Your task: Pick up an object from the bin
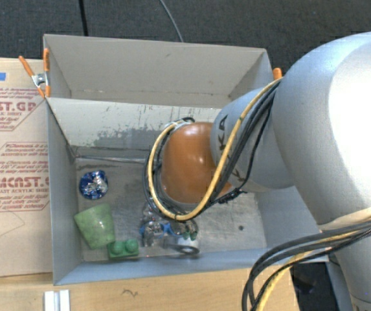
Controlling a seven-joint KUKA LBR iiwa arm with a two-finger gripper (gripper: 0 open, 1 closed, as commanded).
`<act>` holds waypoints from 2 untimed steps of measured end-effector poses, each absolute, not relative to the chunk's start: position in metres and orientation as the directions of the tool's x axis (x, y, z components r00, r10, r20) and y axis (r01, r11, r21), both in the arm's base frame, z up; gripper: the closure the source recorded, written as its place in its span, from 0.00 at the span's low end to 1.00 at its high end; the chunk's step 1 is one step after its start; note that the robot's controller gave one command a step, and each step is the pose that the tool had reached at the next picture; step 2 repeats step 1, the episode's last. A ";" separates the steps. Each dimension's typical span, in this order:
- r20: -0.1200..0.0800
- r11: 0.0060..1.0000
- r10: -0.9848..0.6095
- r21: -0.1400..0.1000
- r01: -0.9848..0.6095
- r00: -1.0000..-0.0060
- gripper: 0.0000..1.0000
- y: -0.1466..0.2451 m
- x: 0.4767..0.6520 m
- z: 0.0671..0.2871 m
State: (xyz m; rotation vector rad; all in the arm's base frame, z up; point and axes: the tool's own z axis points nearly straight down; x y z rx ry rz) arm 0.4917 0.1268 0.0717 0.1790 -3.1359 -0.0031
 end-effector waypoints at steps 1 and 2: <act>-0.010 0.926 -0.378 -0.002 -0.378 -0.926 1.00 0.094 0.529 0.240; -0.010 0.926 -0.378 -0.002 -0.378 -0.926 1.00 0.094 0.529 0.240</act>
Offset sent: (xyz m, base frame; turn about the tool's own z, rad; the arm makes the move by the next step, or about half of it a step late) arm 0.0347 -0.0333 0.1646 -0.2742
